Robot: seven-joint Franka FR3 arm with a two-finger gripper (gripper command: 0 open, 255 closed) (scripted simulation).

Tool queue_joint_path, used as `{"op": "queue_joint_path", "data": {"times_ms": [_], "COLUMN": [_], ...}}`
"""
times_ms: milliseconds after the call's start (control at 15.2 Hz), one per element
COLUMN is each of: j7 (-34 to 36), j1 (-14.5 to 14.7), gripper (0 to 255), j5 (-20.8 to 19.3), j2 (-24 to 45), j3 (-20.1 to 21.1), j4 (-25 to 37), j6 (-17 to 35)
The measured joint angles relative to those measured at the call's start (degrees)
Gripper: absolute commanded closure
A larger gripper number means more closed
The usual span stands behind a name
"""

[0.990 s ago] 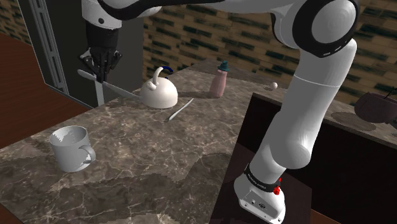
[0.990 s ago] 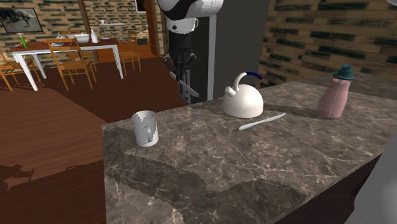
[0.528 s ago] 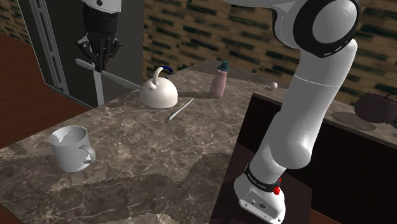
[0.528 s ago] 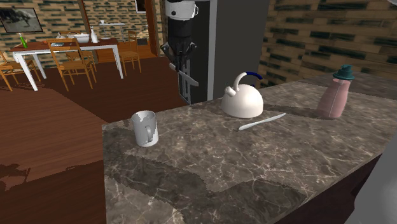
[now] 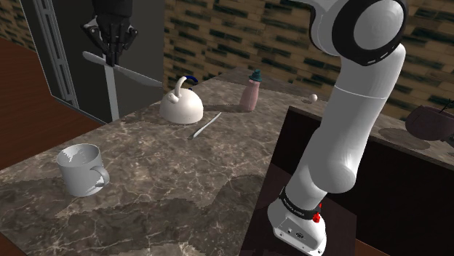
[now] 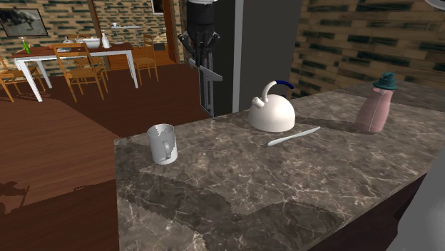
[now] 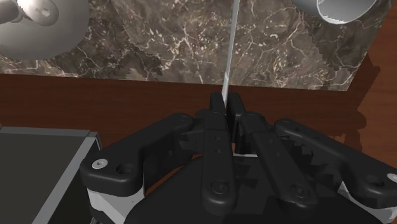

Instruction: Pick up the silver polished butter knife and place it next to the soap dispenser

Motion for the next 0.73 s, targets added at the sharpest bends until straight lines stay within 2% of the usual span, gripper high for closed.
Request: {"op": "queue_joint_path", "data": {"times_ms": [594, 726], "j7": [0.22, -0.40], "j1": [0.74, 0.28], "gripper": [255, 255], "j5": [-0.86, -0.45], "j2": [2.47, 1.57], "j3": [0.24, 0.06], "j4": [10.20, 10.12], "j6": [-7.87, -8.62]}}
